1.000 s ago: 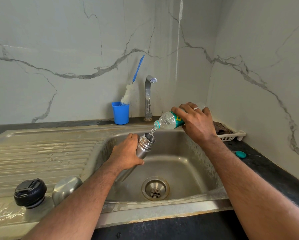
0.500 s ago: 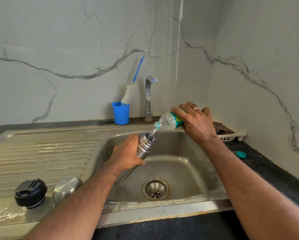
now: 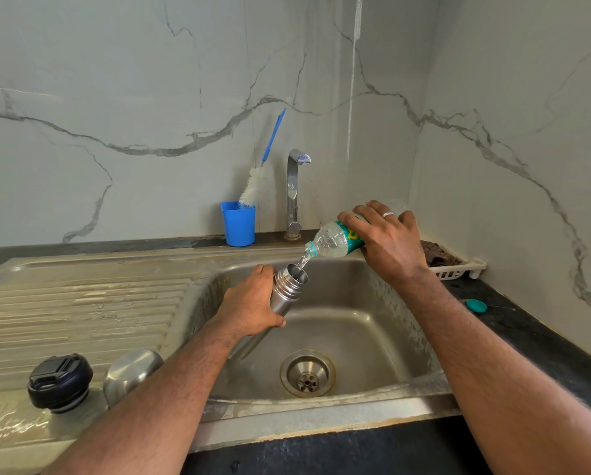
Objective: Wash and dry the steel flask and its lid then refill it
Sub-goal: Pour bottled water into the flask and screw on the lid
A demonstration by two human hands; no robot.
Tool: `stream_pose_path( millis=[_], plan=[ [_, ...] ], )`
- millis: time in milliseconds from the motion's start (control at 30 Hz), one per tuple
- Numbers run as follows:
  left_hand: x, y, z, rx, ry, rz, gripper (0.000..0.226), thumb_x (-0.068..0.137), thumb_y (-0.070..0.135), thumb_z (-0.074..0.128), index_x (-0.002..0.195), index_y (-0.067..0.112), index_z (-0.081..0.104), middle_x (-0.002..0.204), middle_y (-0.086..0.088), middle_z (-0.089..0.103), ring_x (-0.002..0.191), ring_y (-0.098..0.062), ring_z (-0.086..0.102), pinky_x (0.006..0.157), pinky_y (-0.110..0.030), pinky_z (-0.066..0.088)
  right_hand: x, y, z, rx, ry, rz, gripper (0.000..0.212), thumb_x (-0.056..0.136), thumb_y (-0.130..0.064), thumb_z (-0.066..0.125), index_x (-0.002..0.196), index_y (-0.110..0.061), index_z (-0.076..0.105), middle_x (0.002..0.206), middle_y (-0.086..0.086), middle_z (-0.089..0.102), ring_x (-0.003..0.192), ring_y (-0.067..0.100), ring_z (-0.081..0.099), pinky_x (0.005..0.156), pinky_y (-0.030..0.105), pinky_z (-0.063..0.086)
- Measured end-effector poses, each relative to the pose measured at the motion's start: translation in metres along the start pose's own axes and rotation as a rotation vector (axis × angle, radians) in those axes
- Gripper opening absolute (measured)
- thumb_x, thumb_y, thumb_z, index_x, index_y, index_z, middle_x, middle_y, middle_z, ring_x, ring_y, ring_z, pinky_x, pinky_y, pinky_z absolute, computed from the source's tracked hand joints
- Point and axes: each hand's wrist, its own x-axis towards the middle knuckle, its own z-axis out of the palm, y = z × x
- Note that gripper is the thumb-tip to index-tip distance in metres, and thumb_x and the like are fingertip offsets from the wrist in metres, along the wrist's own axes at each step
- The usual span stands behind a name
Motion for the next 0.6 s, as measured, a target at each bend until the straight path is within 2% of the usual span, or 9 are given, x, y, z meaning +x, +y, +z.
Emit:
stream_pose_path(
  millis=[400,600],
  plan=[
    [0.0007,-0.0008,0.0016,0.009,0.000,0.009,0.090,0.063,0.041,0.094,0.134,0.020,0.043,0.127,0.007,0.051,0.113,-0.012,0.052,0.097,-0.042,0.051,-0.0004,0.0001,0.0002,-0.001,0.010,0.007,0.077,0.081,-0.008,0.078,0.138,-0.038,0.036,0.143,0.002,0.056,0.137,0.031,0.047,0.088,0.055,0.045],
    [0.0012,-0.0016,0.0016,0.018,0.003,0.011,0.088,0.063,0.041,0.094,0.132,0.021,0.044,0.124,0.008,0.050,0.110,-0.012,0.052,0.094,-0.040,0.052,-0.0004,0.0002,0.0022,-0.006,0.053,0.012,0.073,0.080,-0.003,0.075,0.135,-0.038,0.043,0.139,0.000,0.058,0.136,0.030,0.049,0.083,0.050,0.043]
  ],
)
